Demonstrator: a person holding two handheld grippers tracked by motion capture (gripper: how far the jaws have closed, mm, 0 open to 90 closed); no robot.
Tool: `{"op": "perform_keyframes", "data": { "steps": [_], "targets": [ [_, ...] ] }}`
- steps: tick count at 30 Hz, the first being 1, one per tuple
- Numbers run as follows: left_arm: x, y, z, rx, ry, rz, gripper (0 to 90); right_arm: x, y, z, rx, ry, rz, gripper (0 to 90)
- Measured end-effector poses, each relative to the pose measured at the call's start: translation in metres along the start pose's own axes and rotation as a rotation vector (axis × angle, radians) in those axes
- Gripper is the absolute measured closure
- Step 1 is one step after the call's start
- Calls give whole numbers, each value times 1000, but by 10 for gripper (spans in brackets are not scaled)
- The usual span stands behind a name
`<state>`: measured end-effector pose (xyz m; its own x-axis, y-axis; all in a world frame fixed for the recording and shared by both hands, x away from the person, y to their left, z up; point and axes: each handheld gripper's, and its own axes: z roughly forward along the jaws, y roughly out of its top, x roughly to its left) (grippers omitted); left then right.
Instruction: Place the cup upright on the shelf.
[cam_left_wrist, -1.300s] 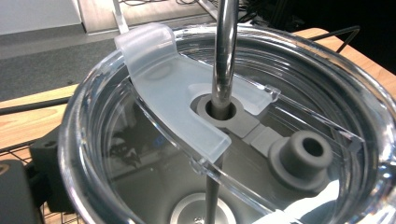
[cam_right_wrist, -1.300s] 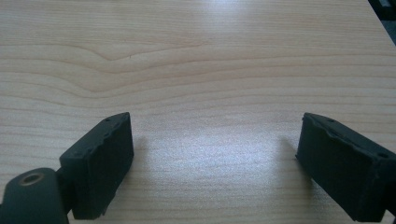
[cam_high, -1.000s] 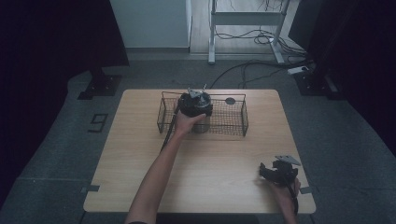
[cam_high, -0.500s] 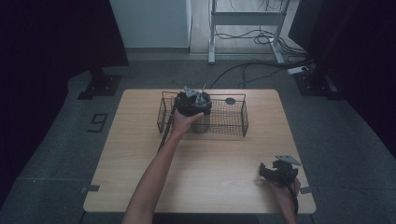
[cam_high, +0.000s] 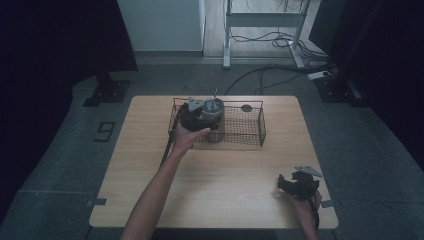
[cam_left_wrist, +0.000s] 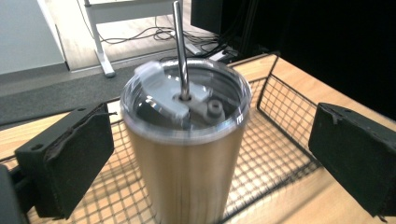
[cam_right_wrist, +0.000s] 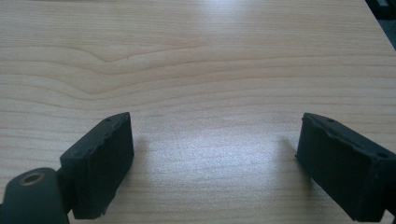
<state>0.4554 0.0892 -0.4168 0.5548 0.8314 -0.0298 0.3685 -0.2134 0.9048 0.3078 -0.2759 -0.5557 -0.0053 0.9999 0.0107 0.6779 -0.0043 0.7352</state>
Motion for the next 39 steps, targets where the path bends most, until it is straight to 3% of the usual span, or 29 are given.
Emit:
{"op": "perform_keyframes", "data": {
  "steps": [15, 25, 30, 39],
  "targets": [
    [-2, -49, -63, 34, -70, 19, 16, 0, 0, 0, 0, -2, 5, 109],
    [-10, -85, -94, 64, -63, 47, 18, 0, 0, 0, 1, -2, 5, 111],
    [-10, -108, -114, 70, -73, 27, 22, 0, 0, 0, -1, -2, 6, 111],
    [-20, -151, -122, 133, -81, 42, 21, 0, 0, 0, 0, -4, 5, 111]
  ]
}}
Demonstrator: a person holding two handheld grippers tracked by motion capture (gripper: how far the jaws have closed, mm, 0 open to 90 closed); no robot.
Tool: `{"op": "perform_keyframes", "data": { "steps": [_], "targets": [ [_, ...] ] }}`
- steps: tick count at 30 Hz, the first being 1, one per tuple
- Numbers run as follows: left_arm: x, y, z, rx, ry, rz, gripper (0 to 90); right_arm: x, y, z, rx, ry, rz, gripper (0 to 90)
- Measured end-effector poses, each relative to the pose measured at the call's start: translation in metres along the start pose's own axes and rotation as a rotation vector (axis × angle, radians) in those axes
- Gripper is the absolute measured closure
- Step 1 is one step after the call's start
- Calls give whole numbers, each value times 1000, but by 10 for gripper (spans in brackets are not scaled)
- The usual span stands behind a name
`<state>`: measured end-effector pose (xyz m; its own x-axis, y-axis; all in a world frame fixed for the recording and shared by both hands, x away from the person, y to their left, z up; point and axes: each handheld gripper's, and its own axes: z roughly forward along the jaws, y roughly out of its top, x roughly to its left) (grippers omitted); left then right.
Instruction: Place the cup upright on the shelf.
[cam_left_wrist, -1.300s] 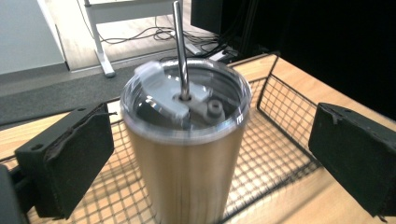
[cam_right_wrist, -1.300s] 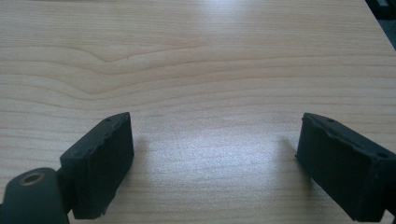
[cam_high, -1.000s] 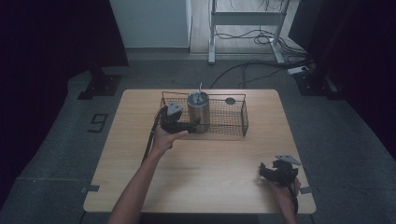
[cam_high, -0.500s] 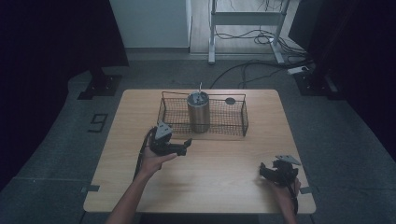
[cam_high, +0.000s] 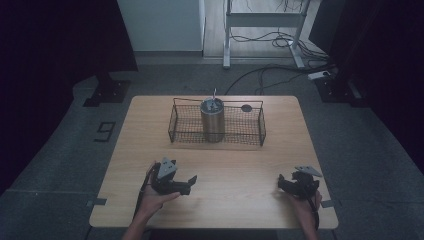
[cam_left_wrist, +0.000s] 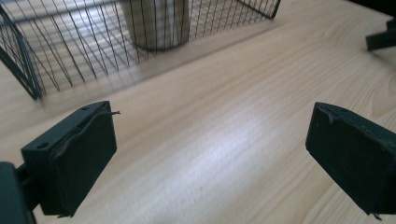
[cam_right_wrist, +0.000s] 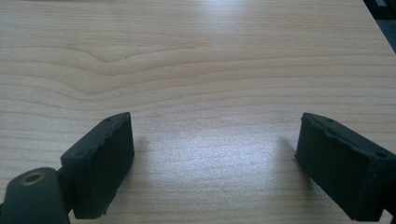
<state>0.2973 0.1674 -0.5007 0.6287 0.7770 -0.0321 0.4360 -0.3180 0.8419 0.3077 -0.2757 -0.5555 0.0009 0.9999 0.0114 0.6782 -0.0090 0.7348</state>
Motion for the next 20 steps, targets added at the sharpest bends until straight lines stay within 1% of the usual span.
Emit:
{"op": "perform_keyframes", "data": {
  "steps": [2, 4, 7, 8, 9, 12, 15, 17, 20],
  "targets": [
    [-1, -5, 2, 10, -2, -3, 25, 0, 0, 0, 0, 0, 0, 111],
    [-1, -8, 3, 27, 14, 4, 24, 0, 0, 0, 0, 0, 0, 111],
    [0, -10, 2, 23, 10, -16, 27, 0, 0, 0, 0, 1, 0, 111],
    [1, -11, 2, 27, 16, -14, 27, 0, 0, 0, 0, 1, 0, 111],
    [1, -11, 1, 24, 27, -15, 28, 0, 0, 0, 0, 1, 0, 111],
    [3, -9, -2, 6, 26, -32, 36, 0, 0, 0, 0, 0, 0, 111],
    [3, -9, -2, 5, 31, -29, 37, 0, 0, 0, 0, 1, 0, 111],
    [4, -10, -1, 13, 32, -31, 37, 0, 0, 0, 0, 0, 0, 111],
    [5, -13, 0, 26, 50, -24, 37, 0, 0, 0, -1, -1, 0, 111]
  ]
}}
